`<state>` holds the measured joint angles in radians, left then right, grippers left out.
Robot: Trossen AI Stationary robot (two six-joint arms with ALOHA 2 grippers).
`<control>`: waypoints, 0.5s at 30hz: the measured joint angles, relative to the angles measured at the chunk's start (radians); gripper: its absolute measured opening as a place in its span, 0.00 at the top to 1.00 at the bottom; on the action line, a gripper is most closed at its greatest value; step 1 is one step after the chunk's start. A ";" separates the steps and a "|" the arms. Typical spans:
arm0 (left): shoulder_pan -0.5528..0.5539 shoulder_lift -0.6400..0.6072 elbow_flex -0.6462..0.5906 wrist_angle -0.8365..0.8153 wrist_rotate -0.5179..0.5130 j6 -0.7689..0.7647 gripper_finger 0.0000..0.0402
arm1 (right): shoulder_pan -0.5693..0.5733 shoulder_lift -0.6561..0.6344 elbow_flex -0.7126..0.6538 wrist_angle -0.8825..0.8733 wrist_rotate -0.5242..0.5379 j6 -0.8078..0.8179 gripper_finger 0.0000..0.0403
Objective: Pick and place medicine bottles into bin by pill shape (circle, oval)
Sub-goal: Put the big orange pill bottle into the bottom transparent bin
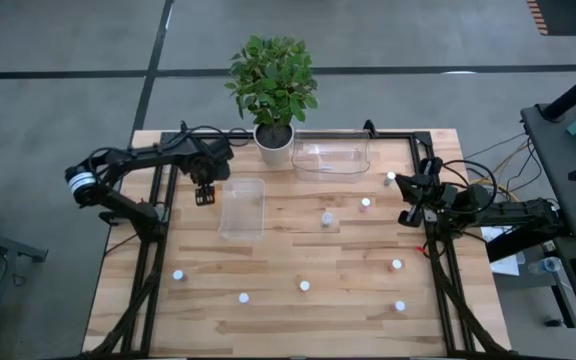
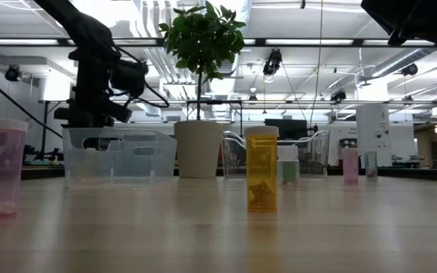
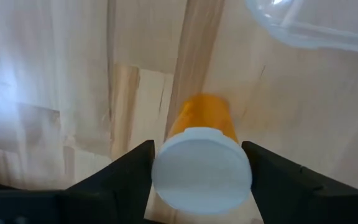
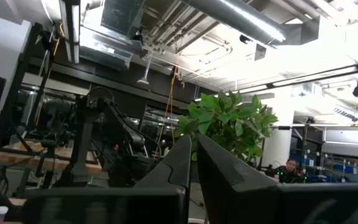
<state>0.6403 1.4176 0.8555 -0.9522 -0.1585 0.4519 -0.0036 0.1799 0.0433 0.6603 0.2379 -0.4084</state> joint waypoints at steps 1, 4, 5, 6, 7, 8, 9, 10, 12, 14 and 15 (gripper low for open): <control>0.000 0.006 0.000 -0.001 0.000 0.000 0.47 | 0.000 0.000 0.000 0.000 0.000 0.000 0.96; 0.000 0.016 0.000 -0.009 -0.002 0.000 0.53 | 0.000 0.000 0.000 -0.001 0.000 -0.003 0.96; 0.000 0.017 0.001 -0.009 -0.003 0.001 0.54 | 0.000 0.000 0.000 -0.001 0.000 -0.003 0.96; 0.000 0.015 0.001 -0.009 -0.005 0.001 0.54 | 0.000 0.000 0.000 -0.001 0.000 -0.003 0.96; 0.000 0.011 0.000 -0.008 -0.008 0.001 0.54 | 0.000 0.000 0.000 -0.001 0.000 -0.003 0.96; 0.000 0.007 0.000 -0.008 -0.018 0.000 0.54 | 0.000 0.000 0.000 -0.001 0.000 -0.003 0.96; 0.000 0.001 0.000 -0.009 -0.035 -0.003 0.54 | 0.000 0.000 0.000 -0.001 0.000 -0.004 0.96; 0.000 -0.009 0.001 -0.013 -0.050 -0.010 0.54 | 0.000 0.000 0.000 -0.002 0.000 -0.007 0.96; -0.001 -0.029 0.010 -0.028 -0.074 -0.027 0.54 | 0.000 0.000 0.000 -0.005 0.000 -0.009 0.96; -0.004 -0.052 0.016 -0.051 -0.085 -0.039 0.54 | 0.000 0.000 0.000 -0.012 0.001 -0.011 0.96; -0.007 -0.063 0.022 -0.065 -0.086 -0.050 0.54 | 0.000 0.000 0.000 -0.014 0.001 -0.011 0.96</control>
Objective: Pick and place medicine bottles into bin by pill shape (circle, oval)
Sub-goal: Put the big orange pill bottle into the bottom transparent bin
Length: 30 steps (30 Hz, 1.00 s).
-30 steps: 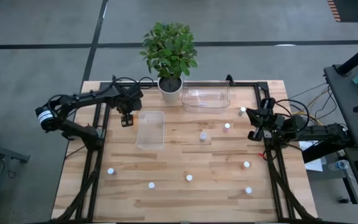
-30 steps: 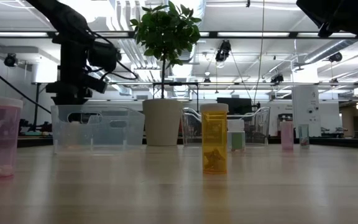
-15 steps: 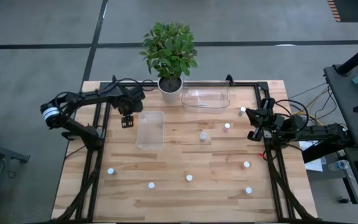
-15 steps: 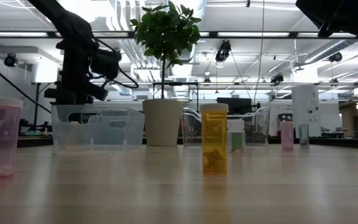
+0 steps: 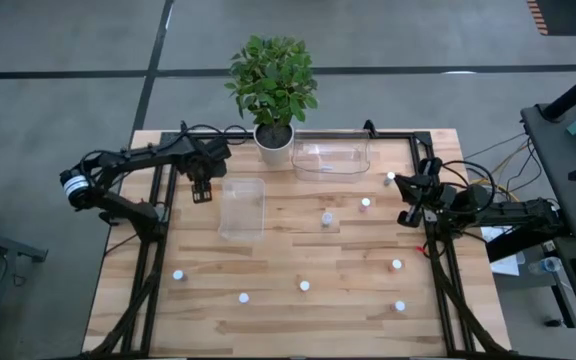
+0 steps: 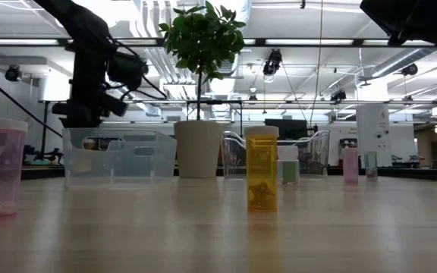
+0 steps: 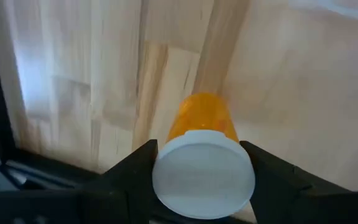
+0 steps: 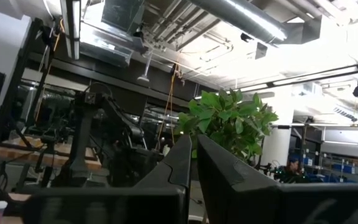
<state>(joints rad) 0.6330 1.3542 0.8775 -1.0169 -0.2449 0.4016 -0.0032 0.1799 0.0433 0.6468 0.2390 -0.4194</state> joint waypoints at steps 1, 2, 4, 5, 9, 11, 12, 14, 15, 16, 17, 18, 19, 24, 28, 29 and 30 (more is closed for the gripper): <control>-0.005 -0.011 0.010 -0.011 -0.002 -0.006 0.54 | 0.000 0.000 0.000 -0.003 0.000 -0.001 0.96; -0.012 -0.022 0.022 -0.024 -0.010 -0.015 0.54 | 0.000 0.000 0.000 -0.003 0.001 -0.002 0.96; -0.033 -0.041 0.052 -0.074 -0.045 -0.041 0.54 | 0.000 0.000 0.000 -0.004 0.008 -0.002 0.96; -0.045 -0.048 0.073 -0.101 -0.059 -0.061 0.54 | 0.000 0.000 0.000 -0.003 0.017 -0.003 0.96; -0.120 -0.065 0.183 -0.222 -0.059 -0.191 0.54 | 0.001 0.000 0.000 -0.006 0.027 -0.012 0.96; -0.176 -0.068 0.241 -0.264 -0.050 -0.267 0.54 | 0.001 0.000 0.000 -0.006 0.029 -0.012 0.96; -0.208 -0.069 0.267 -0.278 -0.042 -0.305 0.54 | 0.001 0.000 0.000 -0.006 0.029 -0.012 0.96; -0.276 -0.067 0.312 -0.298 -0.014 -0.377 0.54 | 0.001 0.000 0.000 -0.007 0.030 -0.011 0.96; -0.311 -0.063 0.331 -0.301 0.004 -0.417 0.54 | 0.001 0.000 0.000 -0.007 0.030 -0.011 0.96; -0.343 -0.058 0.344 -0.300 0.017 -0.454 0.54 | 0.001 0.000 0.000 -0.007 0.030 -0.011 0.96; -0.374 -0.050 0.356 -0.301 0.034 -0.491 0.54 | 0.001 0.000 0.000 -0.008 0.030 -0.011 0.96; -0.401 -0.040 0.365 -0.301 0.049 -0.530 0.54 | 0.001 0.000 0.000 -0.009 0.030 -0.011 0.96; -0.425 -0.030 0.370 -0.299 0.057 -0.567 0.54 | 0.001 0.000 0.000 -0.010 0.030 -0.011 0.96; -0.483 0.046 0.375 -0.258 0.076 -0.701 0.54 | 0.000 0.000 0.000 -0.014 0.035 -0.018 0.96; -0.484 0.126 0.375 -0.191 0.081 -0.684 0.54 | 0.000 0.000 0.000 -0.015 0.052 -0.024 0.96; -0.482 0.149 0.375 -0.179 0.079 -0.670 0.54 | 0.000 0.000 0.000 -0.015 0.053 -0.025 0.96; -0.477 0.172 0.375 -0.174 0.070 -0.652 0.54 | 0.000 0.000 0.000 -0.015 0.053 -0.027 0.96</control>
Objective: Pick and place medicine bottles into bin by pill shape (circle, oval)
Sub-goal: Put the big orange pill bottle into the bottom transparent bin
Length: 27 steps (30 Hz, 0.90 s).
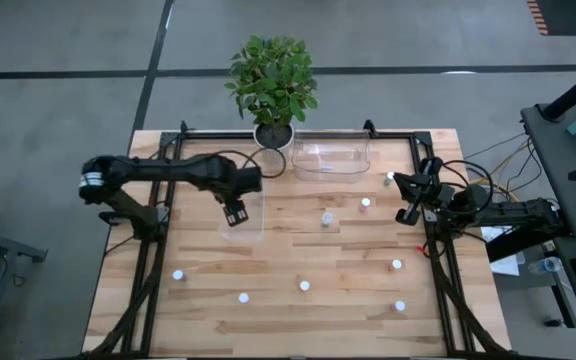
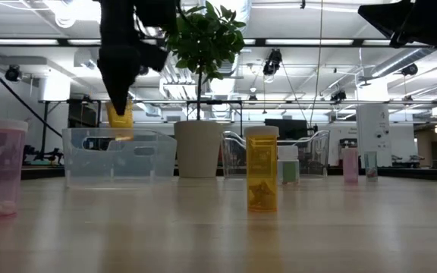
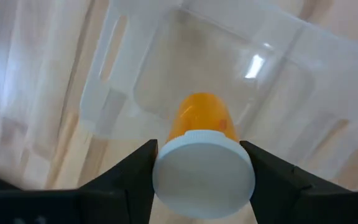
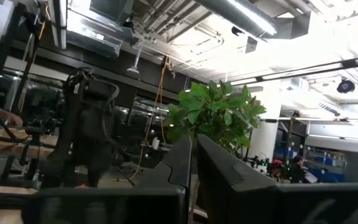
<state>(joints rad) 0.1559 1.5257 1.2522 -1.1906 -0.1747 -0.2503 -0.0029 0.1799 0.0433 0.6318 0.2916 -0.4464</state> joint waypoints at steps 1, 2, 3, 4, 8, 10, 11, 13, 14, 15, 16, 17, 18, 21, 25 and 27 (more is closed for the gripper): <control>0.003 0.023 0.000 0.006 -0.014 0.020 0.54 | 0.000 0.000 0.000 0.000 0.000 -0.001 0.96; 0.008 0.045 0.000 0.012 -0.028 0.032 0.54 | 0.000 0.000 0.000 0.000 0.000 -0.001 0.96; 0.013 0.067 0.000 0.013 -0.039 0.049 0.54 | 0.000 0.000 0.000 0.000 0.000 -0.001 0.96; 0.017 0.089 0.000 0.013 -0.045 0.065 0.54 | 0.000 0.000 0.000 0.000 0.000 -0.001 0.96; 0.028 0.163 -0.001 0.090 -0.053 0.125 0.52 | 0.000 0.000 0.000 -0.010 0.000 -0.019 0.96; 0.032 0.195 -0.001 0.125 -0.055 0.148 0.51 | 0.000 0.000 0.000 -0.009 0.001 -0.020 0.96; 0.033 0.212 -0.001 0.130 -0.055 0.153 0.51 | 0.000 0.000 0.000 -0.009 0.000 -0.020 0.96; 0.035 0.241 -0.002 0.125 -0.056 0.162 0.51 | 0.000 0.000 0.000 -0.010 0.001 -0.018 0.96; 0.036 0.250 -0.003 0.126 -0.058 0.173 0.51 | 0.000 0.000 0.000 -0.009 0.000 -0.017 0.96; 0.036 0.258 -0.003 0.127 -0.061 0.183 0.51 | 0.000 0.000 0.000 -0.009 0.000 -0.013 0.96; 0.036 0.264 -0.003 0.127 -0.062 0.189 0.50 | 0.000 0.000 0.000 -0.007 0.000 -0.011 0.96; 0.038 0.268 -0.002 0.127 -0.064 0.196 0.50 | 0.000 0.000 0.000 -0.006 0.000 -0.010 0.96; 0.039 0.272 -0.002 0.127 -0.064 0.200 0.50 | 0.000 0.000 0.000 -0.006 0.000 -0.010 0.96; 0.040 0.273 -0.004 0.127 -0.068 0.203 0.50 | 0.000 0.000 0.000 -0.006 0.000 -0.009 0.96; 0.041 0.264 -0.005 0.131 -0.073 0.188 0.50 | 0.000 0.000 0.000 -0.006 0.000 -0.007 0.96; 0.041 0.261 -0.005 0.135 -0.074 0.202 0.50 | 0.000 0.000 0.000 -0.006 0.000 -0.008 0.96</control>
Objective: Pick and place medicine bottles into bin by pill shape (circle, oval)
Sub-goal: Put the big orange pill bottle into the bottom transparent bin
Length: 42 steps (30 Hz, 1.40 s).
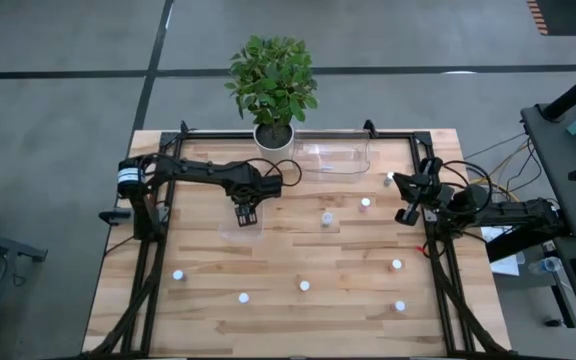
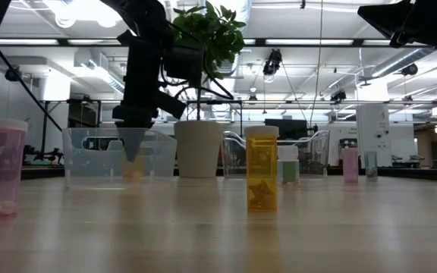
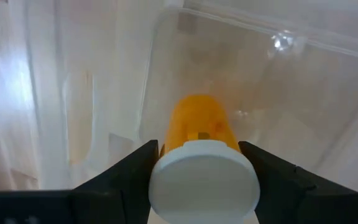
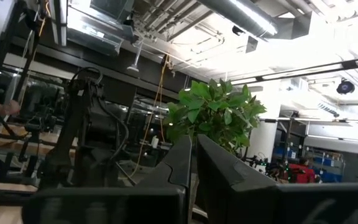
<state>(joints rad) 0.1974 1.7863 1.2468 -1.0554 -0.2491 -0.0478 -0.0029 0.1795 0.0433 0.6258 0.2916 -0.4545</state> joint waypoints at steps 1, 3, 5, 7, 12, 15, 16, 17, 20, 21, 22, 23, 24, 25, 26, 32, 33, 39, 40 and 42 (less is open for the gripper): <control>0.000 0.000 -0.001 -0.001 0.000 0.006 0.50 | 0.000 0.000 0.000 0.000 0.000 0.000 0.96; 0.002 0.000 -0.002 0.000 -0.001 0.016 0.50 | 0.000 0.000 0.000 0.000 0.000 0.001 0.96; 0.004 -0.001 -0.002 0.001 -0.003 0.027 0.50 | 0.000 0.000 0.000 0.000 0.000 0.000 0.96; 0.006 -0.001 -0.002 0.001 -0.003 0.028 0.50 | 0.000 0.000 0.000 -0.001 0.000 -0.001 0.96; 0.011 -0.001 -0.002 0.001 -0.003 0.031 0.49 | 0.000 0.000 0.000 -0.008 0.000 -0.002 0.96; 0.013 -0.001 -0.002 0.000 -0.003 0.038 0.49 | 0.000 0.000 0.000 -0.008 0.000 -0.001 0.96; 0.013 -0.001 -0.002 0.000 -0.003 0.037 0.49 | 0.000 0.000 0.000 -0.009 0.000 -0.001 0.96; 0.013 -0.001 -0.002 0.000 -0.003 0.036 0.49 | 0.000 0.000 0.000 -0.012 0.000 -0.001 0.96; 0.013 -0.001 -0.002 -0.005 0.003 0.036 0.49 | 0.000 0.000 0.000 -0.029 0.000 -0.013 0.96; 0.013 -0.001 -0.002 -0.007 0.004 0.036 0.49 | 0.000 0.000 0.000 -0.030 0.000 -0.016 0.96; 0.013 -0.001 -0.002 -0.006 0.005 0.036 0.49 | 0.000 0.000 0.000 -0.030 0.000 -0.017 0.96; 0.013 -0.001 -0.002 -0.006 0.005 0.037 0.49 | 0.000 0.000 0.000 -0.030 0.000 -0.018 0.96; 0.013 -0.001 -0.002 -0.006 0.004 0.037 0.49 | 0.000 0.000 0.000 -0.030 0.000 -0.020 0.96; 0.013 -0.001 -0.002 -0.006 0.004 0.037 0.49 | 0.000 0.000 0.000 -0.030 0.000 -0.023 0.96; 0.013 -0.001 -0.002 -0.007 0.004 0.037 0.49 | 0.000 0.000 0.000 -0.030 0.000 -0.023 0.96; 0.013 -0.002 -0.002 -0.009 -0.005 0.037 0.49 | 0.000 0.000 0.000 -0.031 0.000 -0.018 0.96; 0.011 -0.002 -0.002 -0.009 -0.041 0.030 0.49 | 0.000 0.000 0.000 -0.031 0.000 -0.018 0.96; 0.006 -0.006 -0.002 -0.018 -0.101 0.041 0.49 | 0.000 0.000 0.000 -0.035 0.000 -0.019 0.96; 0.006 -0.009 -0.002 -0.019 -0.088 0.041 0.49 | 0.000 0.000 0.000 -0.037 0.000 -0.020 0.96; 0.005 -0.011 -0.001 -0.023 -0.065 0.061 0.49 | 0.000 0.000 0.000 -0.038 0.000 -0.028 0.96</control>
<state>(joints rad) 0.2028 1.7750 1.2463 -1.0788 -0.3143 0.0133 -0.0029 0.1795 0.0433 0.5879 0.2916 -0.4829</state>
